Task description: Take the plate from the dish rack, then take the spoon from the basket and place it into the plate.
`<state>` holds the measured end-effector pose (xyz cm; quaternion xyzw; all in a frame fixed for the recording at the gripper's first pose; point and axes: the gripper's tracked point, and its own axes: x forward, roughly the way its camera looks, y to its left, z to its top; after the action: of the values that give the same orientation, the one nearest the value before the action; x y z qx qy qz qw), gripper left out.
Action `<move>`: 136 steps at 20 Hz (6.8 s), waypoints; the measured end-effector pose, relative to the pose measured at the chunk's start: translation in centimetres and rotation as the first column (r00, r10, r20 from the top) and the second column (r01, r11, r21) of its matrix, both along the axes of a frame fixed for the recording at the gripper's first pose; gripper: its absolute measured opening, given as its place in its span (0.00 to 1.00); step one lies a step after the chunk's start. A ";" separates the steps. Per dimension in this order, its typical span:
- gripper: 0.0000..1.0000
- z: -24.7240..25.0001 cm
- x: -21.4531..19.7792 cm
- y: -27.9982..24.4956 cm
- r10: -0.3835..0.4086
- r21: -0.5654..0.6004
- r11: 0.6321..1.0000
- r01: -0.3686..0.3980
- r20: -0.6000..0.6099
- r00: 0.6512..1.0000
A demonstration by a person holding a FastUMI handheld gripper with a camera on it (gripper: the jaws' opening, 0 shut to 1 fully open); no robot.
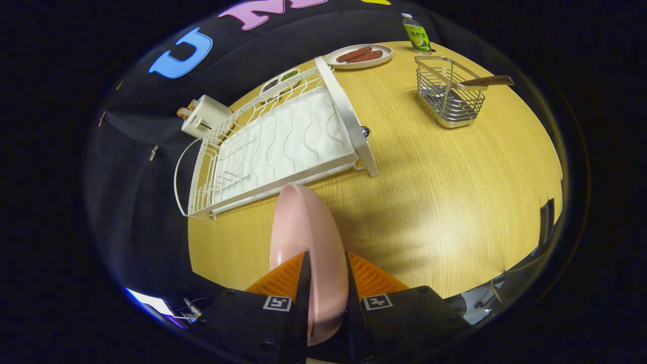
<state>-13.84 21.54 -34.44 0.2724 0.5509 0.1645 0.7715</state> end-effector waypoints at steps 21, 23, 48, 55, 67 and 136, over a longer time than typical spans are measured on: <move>0.75 4.1 4.2 -6.6 0.047 -0.139 0.990 -0.014 0.239 0.970; 0.75 7.6 6.9 -8.6 0.020 -0.119 0.993 0.022 0.339 0.941; 0.47 0.3 17.5 -25.0 0.068 -0.268 0.962 0.051 0.416 0.907; 0.15 -0.3 17.4 -23.8 0.063 -0.222 0.975 0.025 0.380 0.923; 0.10 7.0 17.8 -26.6 -0.041 -0.188 0.972 0.138 0.443 0.896; 0.99 16.6 9.9 -8.8 0.189 -0.288 0.958 0.008 0.648 0.738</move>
<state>-3.95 12.78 -17.84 0.0595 0.2673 0.2118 0.9382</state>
